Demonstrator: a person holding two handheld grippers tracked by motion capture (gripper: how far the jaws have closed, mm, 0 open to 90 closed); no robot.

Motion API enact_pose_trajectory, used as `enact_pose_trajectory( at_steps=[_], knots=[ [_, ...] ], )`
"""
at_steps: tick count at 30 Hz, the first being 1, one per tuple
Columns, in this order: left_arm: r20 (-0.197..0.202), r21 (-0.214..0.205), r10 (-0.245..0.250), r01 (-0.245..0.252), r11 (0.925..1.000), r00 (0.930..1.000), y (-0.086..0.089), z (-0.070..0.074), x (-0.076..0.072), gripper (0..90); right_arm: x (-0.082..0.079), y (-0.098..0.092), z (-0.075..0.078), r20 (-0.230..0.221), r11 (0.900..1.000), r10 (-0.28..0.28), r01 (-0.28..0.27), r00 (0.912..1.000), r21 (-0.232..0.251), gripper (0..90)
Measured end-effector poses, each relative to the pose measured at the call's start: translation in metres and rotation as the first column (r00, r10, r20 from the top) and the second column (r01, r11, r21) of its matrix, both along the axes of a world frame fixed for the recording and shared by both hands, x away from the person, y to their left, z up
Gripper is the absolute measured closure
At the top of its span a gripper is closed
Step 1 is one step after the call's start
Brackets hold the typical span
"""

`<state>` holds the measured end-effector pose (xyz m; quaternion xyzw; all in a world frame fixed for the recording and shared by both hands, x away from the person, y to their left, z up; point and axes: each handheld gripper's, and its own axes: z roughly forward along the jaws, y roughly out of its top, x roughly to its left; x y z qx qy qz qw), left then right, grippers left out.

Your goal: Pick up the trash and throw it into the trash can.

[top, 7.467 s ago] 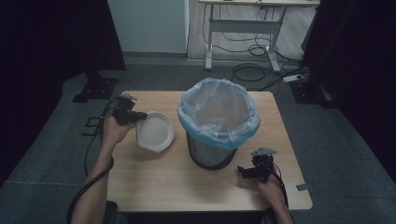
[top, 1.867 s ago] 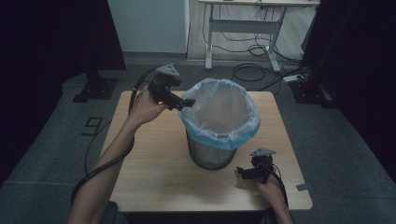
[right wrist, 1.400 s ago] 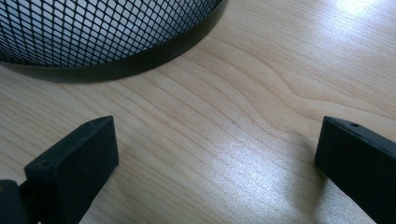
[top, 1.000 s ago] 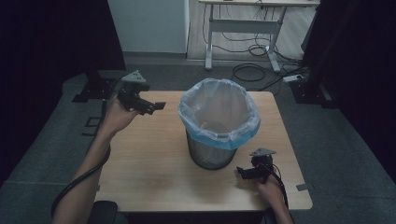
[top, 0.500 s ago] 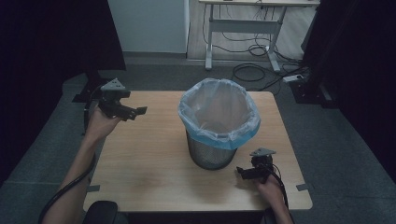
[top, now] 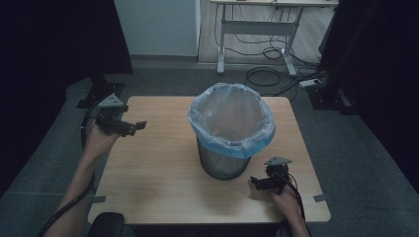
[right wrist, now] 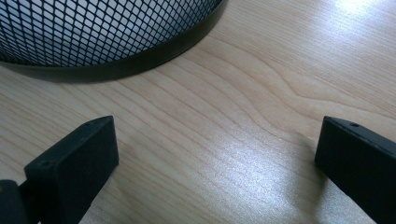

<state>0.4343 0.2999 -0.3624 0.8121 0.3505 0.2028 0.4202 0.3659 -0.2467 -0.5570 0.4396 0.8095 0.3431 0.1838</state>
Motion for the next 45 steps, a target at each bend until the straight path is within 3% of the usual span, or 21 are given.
enact_pose_trajectory(
  at_steps=[22,38,45],
  knots=[
    [-0.041,-0.017,0.020,-0.021,0.9996,0.9989,0.016,-0.072,-0.010,0.0,0.000,0.000,0.000,0.000,1.0000,0.000,0.000,1.0000,0.001,0.0],
    [-0.075,0.010,0.027,-0.027,0.9996,0.9968,0.008,-0.122,-0.015,0.0,0.000,0.000,0.000,0.000,1.0000,-0.001,0.001,1.0000,0.003,0.0],
    [-0.094,-0.005,0.022,-0.023,0.9997,0.9953,0.003,-0.140,-0.018,0.0,0.000,0.000,0.000,0.000,1.0000,0.000,0.000,1.0000,0.003,0.0]
  ],
)
